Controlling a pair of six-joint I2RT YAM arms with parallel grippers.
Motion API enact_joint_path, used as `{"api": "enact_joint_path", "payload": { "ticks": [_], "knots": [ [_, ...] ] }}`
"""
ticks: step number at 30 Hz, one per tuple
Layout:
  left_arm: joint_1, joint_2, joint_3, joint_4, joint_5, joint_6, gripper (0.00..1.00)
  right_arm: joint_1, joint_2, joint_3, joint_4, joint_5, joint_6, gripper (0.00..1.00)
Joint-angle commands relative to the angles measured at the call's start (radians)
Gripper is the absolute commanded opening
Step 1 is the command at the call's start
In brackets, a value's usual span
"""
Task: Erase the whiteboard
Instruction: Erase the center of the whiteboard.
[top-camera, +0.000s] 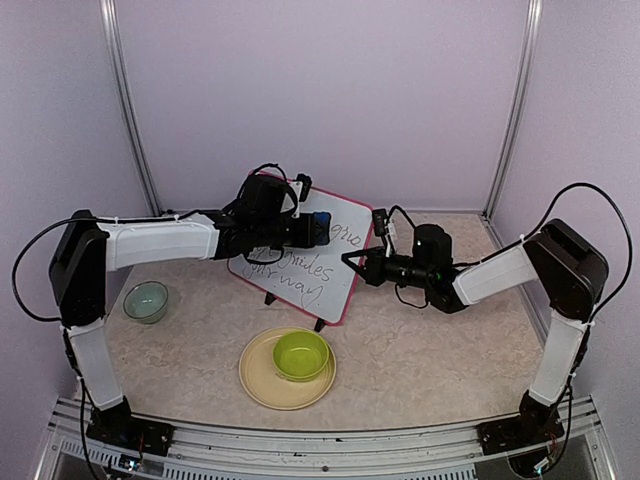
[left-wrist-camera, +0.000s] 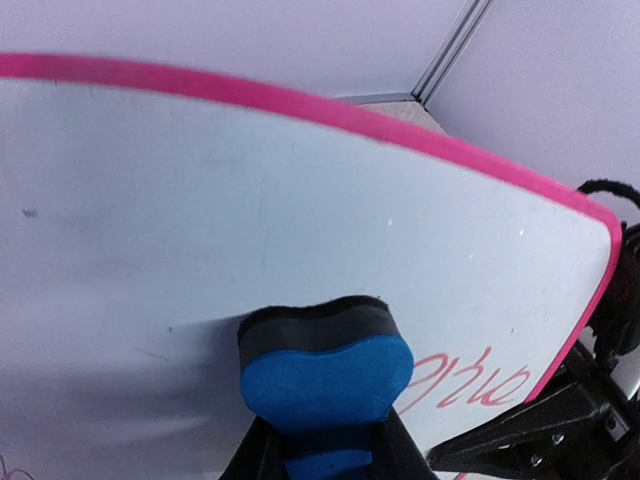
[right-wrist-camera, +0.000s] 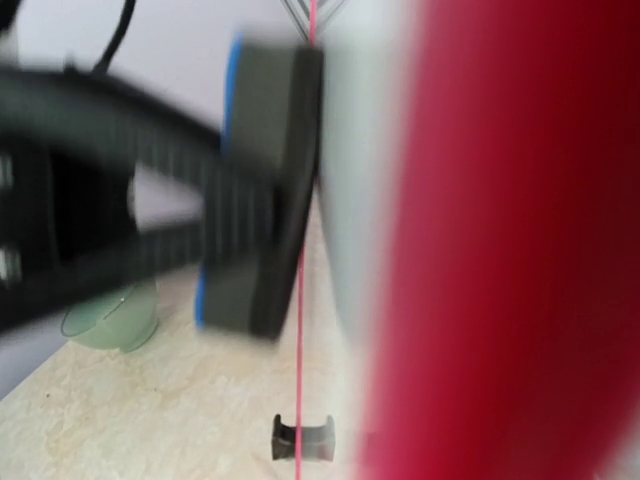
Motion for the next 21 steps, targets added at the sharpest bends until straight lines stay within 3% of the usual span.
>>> {"api": "enact_joint_path", "payload": {
  "ticks": [1,10,21],
  "knots": [
    [-0.012,0.027,-0.117,-0.083,-0.026,0.004,0.05,0.076,0.114,-0.087,-0.457,-0.148,-0.284,0.00],
    [-0.016,-0.014,-0.247,-0.041,-0.029,-0.004,0.05,0.076,0.118,-0.085,-0.458,-0.148,-0.282,0.00],
    [-0.016,0.025,-0.059,-0.063,0.001,0.004,0.05,0.076,0.122,-0.084,-0.458,-0.147,-0.282,0.00]
  ]
}}
